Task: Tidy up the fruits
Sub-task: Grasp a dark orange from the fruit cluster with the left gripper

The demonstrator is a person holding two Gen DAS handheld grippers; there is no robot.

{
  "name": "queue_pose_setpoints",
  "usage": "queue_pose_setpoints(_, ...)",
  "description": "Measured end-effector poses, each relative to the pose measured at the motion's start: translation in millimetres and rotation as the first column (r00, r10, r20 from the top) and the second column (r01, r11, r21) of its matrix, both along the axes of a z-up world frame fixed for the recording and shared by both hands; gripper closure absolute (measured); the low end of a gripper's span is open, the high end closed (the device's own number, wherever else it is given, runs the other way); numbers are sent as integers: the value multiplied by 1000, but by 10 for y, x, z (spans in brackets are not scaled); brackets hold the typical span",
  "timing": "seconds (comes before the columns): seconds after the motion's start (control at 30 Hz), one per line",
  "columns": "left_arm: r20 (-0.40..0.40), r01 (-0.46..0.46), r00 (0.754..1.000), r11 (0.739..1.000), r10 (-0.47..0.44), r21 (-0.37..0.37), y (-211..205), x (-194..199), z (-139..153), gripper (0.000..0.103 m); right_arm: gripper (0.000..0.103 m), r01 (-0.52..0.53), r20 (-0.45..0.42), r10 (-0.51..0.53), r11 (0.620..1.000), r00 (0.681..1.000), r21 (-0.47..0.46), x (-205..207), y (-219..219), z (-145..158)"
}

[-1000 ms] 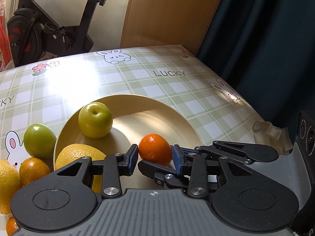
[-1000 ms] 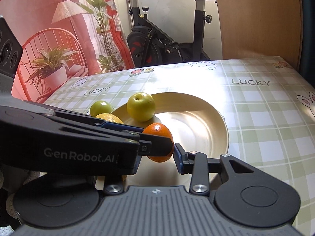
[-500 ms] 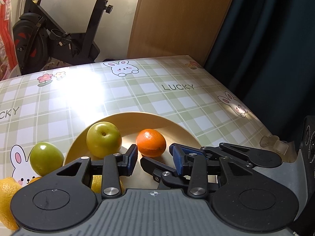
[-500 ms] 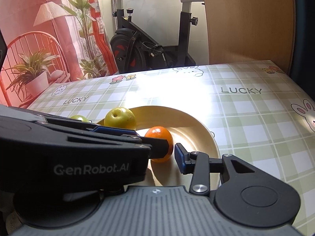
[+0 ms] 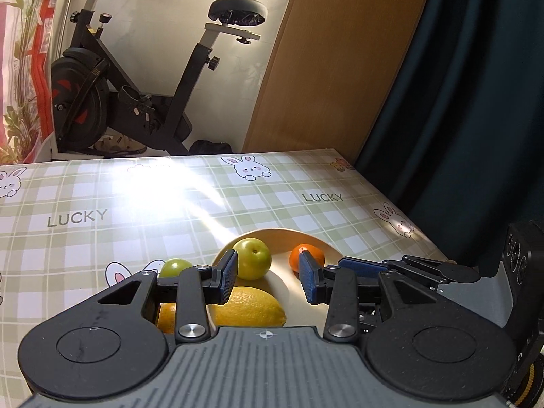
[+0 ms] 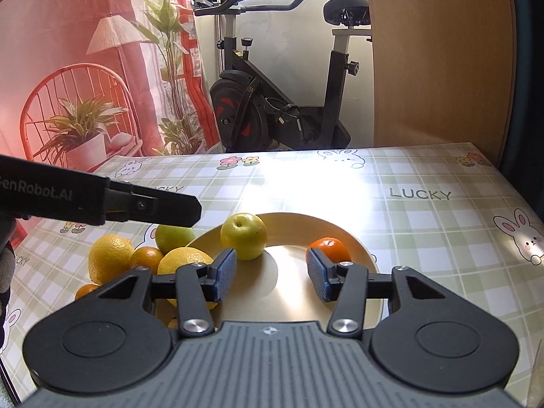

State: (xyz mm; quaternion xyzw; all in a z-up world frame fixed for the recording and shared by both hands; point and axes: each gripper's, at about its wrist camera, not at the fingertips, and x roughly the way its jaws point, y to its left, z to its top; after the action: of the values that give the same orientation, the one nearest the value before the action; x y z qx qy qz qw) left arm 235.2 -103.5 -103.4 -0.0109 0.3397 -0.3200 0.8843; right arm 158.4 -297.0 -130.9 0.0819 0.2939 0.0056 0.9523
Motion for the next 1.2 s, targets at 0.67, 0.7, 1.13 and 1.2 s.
queue_pose_setpoints(0.67, -93, -107, 990, 994, 106, -10, 1202, -248, -339, 62, 51, -322, -11, 322, 946, 947, -38, 61, 1259, -145)
queue_pose_setpoints(0.7, -101, -108, 989, 994, 106, -13, 1210, -253, -374, 62, 52, -333, -21, 332, 942, 943, -41, 75, 1317, -184)
queue_pose_setpoints(1.13, -169, -101, 981, 993, 90, -59, 1099, -268, -679, 60, 52, -371, -100, 365, 927, 926, -48, 215, 1572, -426)
queue_pose_setpoints(1.2, -170, -96, 982, 994, 85, -56, 1060, -269, -710, 60, 52, -371, -102, 365, 927, 925, -45, 212, 1587, -443)
